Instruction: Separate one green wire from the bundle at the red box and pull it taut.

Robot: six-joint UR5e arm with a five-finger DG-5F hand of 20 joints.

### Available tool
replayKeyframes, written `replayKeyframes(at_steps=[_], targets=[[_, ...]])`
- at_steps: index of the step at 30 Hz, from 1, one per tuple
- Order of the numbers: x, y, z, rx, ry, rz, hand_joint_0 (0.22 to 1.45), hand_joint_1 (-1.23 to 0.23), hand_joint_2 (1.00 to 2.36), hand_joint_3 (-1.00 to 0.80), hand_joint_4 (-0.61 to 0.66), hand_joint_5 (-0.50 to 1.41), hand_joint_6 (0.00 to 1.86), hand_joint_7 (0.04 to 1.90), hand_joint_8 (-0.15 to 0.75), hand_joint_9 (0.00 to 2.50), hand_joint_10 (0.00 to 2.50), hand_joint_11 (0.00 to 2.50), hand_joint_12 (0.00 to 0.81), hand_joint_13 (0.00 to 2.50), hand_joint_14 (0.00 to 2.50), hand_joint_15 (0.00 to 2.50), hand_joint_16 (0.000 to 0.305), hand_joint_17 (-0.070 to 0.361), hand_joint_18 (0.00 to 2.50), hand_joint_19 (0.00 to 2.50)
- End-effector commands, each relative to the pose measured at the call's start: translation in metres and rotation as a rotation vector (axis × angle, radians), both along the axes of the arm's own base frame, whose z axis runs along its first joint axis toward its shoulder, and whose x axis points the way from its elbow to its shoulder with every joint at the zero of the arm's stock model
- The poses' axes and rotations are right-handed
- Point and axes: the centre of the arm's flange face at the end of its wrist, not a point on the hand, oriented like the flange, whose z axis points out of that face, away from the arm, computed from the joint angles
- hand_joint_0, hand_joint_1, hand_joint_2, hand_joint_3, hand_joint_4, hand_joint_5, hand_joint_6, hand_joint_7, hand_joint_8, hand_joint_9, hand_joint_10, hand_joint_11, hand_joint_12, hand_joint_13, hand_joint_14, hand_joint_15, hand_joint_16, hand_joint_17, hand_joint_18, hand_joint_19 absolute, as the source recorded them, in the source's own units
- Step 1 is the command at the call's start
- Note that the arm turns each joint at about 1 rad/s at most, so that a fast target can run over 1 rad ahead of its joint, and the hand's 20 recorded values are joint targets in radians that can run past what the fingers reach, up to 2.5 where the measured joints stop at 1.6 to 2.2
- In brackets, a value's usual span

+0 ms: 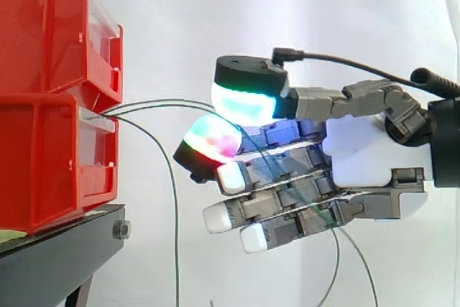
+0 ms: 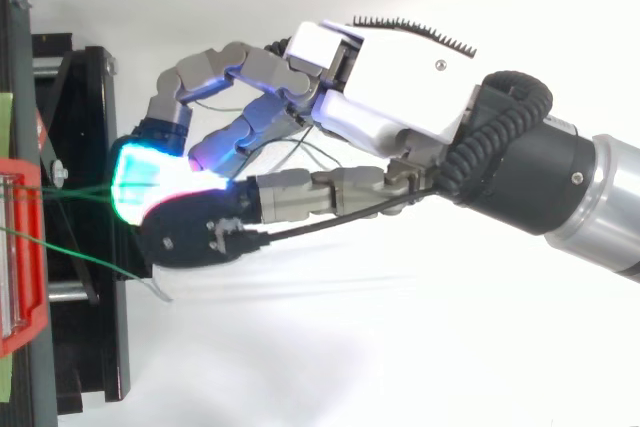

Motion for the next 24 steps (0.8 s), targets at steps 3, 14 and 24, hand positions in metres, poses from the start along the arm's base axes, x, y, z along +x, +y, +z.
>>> replayKeyframes(at_steps=[3, 14, 24], targets=[[0.0, -0.003, 0.0, 0.0, 0.002, -0.003, 0.67, -0.86, 1.01, -0.41, 0.08, -0.2, 0.9, 0.9, 0.255, 0.91, 0.02, 0.64, 0.361, 0.77, 0.01, 0.37, 0.048, 0.107, 0.73, 0.45], [-0.001, -0.005, 0.001, 0.0, 0.002, -0.006, 0.54, -0.64, 1.0, -0.5, 0.12, -0.18, 0.89, 0.95, 0.272, 0.97, 0.02, 0.62, 0.375, 0.8, 0.01, 0.38, 0.049, 0.111, 0.74, 0.47], [-0.001, -0.007, 0.013, 0.001, -0.012, -0.009, 0.6, -0.45, 1.01, -0.39, 0.11, -0.18, 0.87, 1.0, 0.278, 1.01, 0.02, 0.63, 0.371, 0.82, 0.02, 0.39, 0.048, 0.109, 0.74, 0.49]])
